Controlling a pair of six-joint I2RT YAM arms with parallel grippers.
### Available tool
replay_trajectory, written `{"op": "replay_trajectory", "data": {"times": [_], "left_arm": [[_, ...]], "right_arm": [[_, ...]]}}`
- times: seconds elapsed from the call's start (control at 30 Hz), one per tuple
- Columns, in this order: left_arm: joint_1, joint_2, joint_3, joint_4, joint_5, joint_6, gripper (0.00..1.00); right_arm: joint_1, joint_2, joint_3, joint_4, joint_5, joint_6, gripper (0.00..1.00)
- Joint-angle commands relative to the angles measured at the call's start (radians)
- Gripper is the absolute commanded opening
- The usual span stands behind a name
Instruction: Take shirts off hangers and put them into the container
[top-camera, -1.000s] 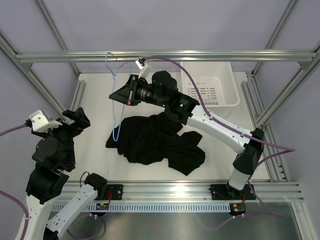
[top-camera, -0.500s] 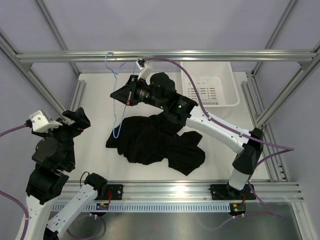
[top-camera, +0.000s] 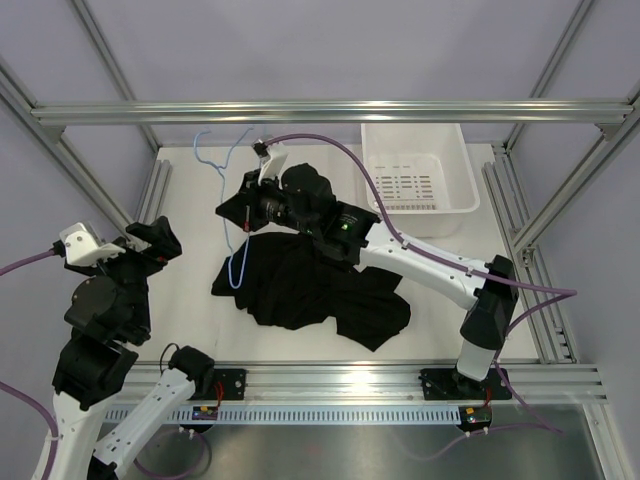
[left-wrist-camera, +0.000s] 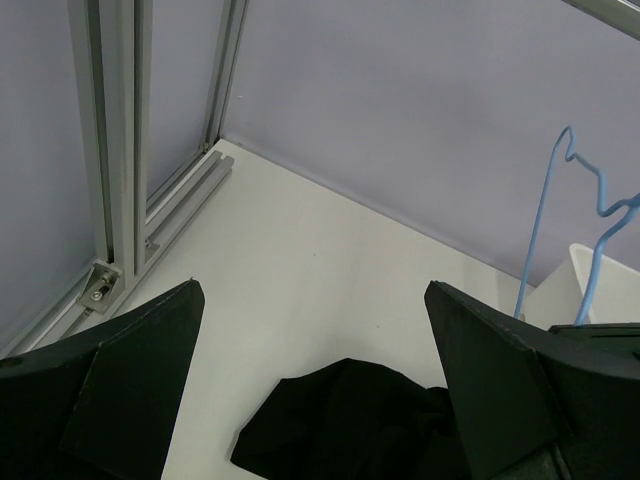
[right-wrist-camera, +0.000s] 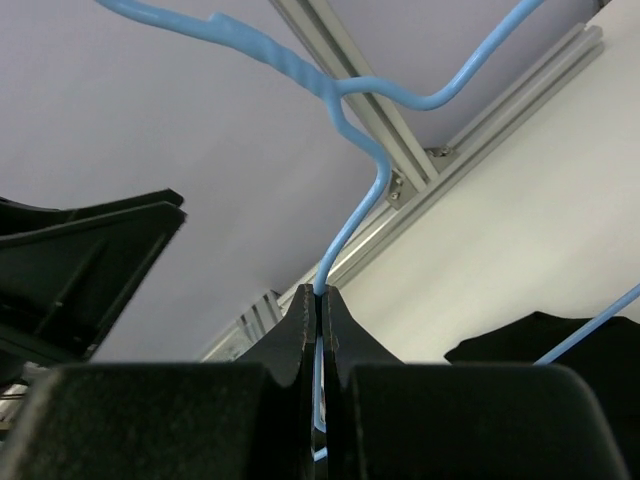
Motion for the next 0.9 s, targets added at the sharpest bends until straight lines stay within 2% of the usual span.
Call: {"op": "replay_trajectory", "data": {"times": [0.0, 0.23, 0.63, 0.87], "left_arm": [[-0.002, -0.015, -0.007, 0.042, 0.015, -0.013, 0.99], [-0.002, -0.015, -0.007, 0.048, 0.014, -0.004, 0.99], [-0.002, -0.016, -0.010, 0.054, 0.023, -0.011, 0.99], [-0.002, -0.011, -0.001, 0.051, 0.021, -0.011, 0.99]], "right_arm": [[0.002, 0.008, -0.010, 0.066, 0.052, -0.060, 0.00], [0.026, -0.021, -0.021, 0.083, 0.062, -0.135, 0.00], [0.072, -0.072, -0.021, 0.092, 0.185, -0.174, 0.00], [0.074, -0.049, 0.025, 0.107, 0.272, -0.188, 0.00]]}}
